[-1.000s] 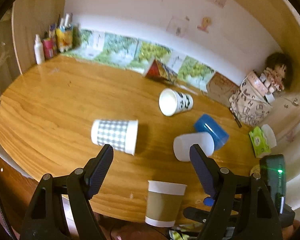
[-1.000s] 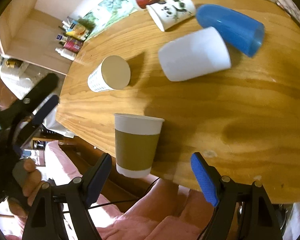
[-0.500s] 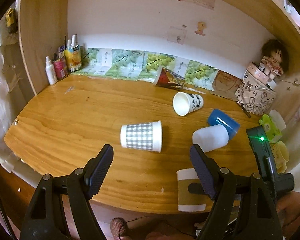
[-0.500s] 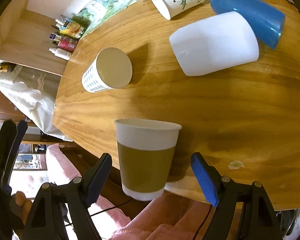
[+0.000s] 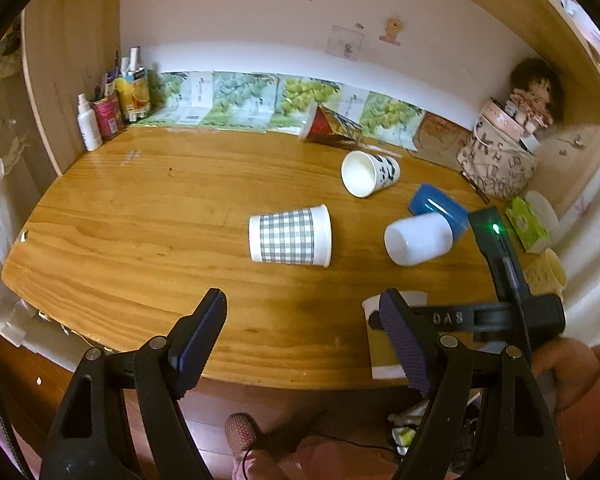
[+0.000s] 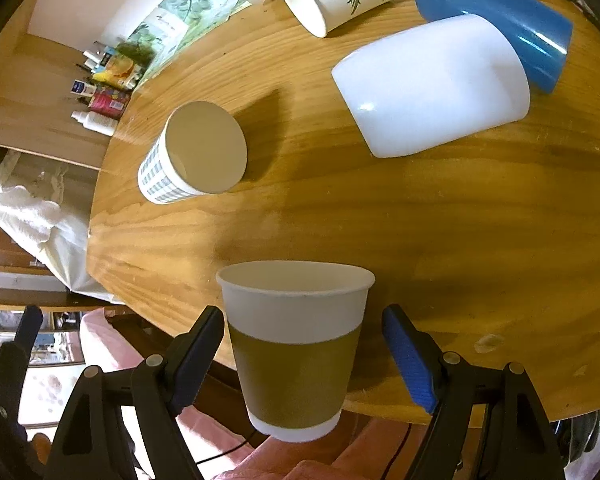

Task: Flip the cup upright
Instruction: 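Grasp the brown-sleeved cup with the right gripper while the left gripper releases it, then rotate the held cup with the right gripper until its rim faces up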

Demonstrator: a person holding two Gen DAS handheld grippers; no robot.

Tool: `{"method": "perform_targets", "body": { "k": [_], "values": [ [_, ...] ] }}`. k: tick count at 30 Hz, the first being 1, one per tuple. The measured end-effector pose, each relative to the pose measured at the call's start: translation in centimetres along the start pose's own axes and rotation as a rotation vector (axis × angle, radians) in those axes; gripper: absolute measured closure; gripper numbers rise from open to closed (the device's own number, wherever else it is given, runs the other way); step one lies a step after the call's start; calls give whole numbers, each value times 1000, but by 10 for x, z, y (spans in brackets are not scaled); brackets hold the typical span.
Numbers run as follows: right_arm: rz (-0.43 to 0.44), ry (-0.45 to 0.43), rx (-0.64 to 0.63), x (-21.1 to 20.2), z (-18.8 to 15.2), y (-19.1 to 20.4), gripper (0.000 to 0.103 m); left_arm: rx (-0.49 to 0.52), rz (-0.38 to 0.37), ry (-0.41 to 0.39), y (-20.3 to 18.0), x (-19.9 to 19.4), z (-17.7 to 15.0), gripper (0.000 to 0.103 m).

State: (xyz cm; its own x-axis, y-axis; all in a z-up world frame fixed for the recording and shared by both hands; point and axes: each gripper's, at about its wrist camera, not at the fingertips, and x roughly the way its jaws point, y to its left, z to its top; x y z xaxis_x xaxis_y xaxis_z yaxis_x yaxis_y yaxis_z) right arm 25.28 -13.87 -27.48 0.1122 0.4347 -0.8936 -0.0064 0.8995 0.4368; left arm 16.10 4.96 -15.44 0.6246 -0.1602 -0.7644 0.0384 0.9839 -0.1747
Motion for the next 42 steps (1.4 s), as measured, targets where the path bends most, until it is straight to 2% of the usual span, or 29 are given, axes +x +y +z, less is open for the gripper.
{"method": "perform_targets", "body": {
  "k": [8, 12, 21, 28, 37, 42],
  "values": [
    [-77, -14, 55, 3, 3, 3, 21, 84, -59, 49, 3, 4, -1, 21],
    [-85, -33, 68, 5, 5, 6, 35, 119, -88, 64, 7, 6, -1, 21],
    [-82, -109, 136, 2, 4, 12, 39, 167, -129, 110, 17, 15, 2, 21],
    [-41, -265, 154, -16, -9, 22, 41, 176, -189, 169, 21, 22, 0, 21],
    [-68, -512, 161, -26, -33, 35, 41, 221, -207, 190, 29, 27, 1, 21],
    [-131, -663, 116, -29, -47, 43, 41, 231, -208, 188, 37, 27, 1, 21]
  ]
}}
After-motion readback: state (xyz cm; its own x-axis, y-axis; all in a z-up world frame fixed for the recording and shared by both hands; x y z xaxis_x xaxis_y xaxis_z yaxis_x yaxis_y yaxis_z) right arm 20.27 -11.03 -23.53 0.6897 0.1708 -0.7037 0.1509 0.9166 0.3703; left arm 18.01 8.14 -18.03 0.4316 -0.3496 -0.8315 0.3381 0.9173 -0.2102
